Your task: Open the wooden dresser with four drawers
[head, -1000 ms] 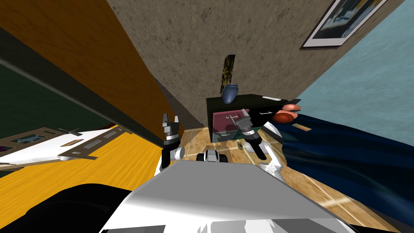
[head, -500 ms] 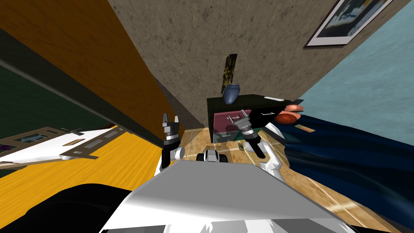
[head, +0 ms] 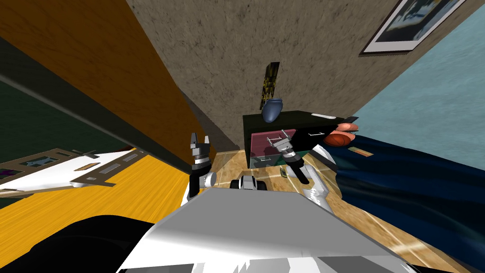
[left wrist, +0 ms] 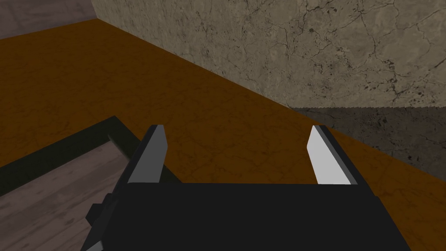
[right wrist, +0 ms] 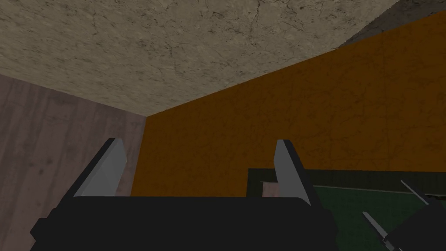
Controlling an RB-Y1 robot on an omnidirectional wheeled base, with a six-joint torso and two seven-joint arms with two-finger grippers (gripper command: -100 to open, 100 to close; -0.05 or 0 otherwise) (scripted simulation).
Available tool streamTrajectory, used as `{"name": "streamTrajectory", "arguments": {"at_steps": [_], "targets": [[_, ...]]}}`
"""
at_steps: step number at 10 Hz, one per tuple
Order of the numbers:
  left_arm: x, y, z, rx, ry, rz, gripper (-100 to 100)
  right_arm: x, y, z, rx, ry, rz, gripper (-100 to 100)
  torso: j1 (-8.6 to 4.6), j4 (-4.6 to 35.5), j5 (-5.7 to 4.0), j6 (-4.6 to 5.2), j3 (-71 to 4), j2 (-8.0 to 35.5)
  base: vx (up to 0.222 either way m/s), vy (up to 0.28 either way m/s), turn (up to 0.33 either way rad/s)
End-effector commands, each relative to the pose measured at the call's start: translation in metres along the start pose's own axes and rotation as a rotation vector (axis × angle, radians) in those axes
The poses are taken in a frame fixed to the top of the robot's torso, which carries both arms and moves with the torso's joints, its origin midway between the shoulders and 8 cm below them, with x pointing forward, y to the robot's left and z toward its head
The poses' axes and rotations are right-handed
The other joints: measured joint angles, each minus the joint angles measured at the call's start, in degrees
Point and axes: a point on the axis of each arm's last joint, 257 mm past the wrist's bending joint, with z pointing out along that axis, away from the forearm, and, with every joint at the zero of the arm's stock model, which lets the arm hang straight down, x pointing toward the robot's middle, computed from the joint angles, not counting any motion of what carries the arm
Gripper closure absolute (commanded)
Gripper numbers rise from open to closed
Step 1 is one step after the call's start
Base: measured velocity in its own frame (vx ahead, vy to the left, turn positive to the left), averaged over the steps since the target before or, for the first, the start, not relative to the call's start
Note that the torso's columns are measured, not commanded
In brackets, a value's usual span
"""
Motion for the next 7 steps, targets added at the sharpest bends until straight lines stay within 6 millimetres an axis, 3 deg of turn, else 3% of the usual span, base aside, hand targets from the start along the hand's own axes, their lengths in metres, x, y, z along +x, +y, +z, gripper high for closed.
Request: {"name": "streamTrajectory", "arguments": {"at_steps": [1, 4, 6, 7], "targets": [[0.000, 0.000, 0.000, 0.000, 0.000, 0.000, 0, 0.006, 0.000, -0.001, -0.007, 0.013, -0.079, -100, -0.02, 0.0, 0.00, 0.01, 0.0, 0.0, 0.013, 0.001, -0.001], [0.000, 0.000, 0.000, 0.000, 0.000, 0.000, 0, 0.033, 0.005, -0.009, -0.037, 0.072, -0.207, -100, -0.02, 0.0, 0.00, 0.00, 0.0, 0.1, 0.026, 0.001, 0.007], [0.000, 0.000, 0.000, 0.000, 0.000, 0.000, 0, 0.033, 0.005, -0.009, -0.038, 0.071, -0.251, -100, -0.01, 0.0, 0.00, 0.01, 0.0, 0.0, 0.023, 0.000, 0.001], [0.000, 0.000, 0.000, 0.000, 0.000, 0.000, 0, 0.048, 0.008, -0.014, -0.055, 0.102, -0.304, -100, -0.03, 0.0, 0.00, 0.01, 0.0, 0.1, 0.025, -0.004, 0.001]]}}
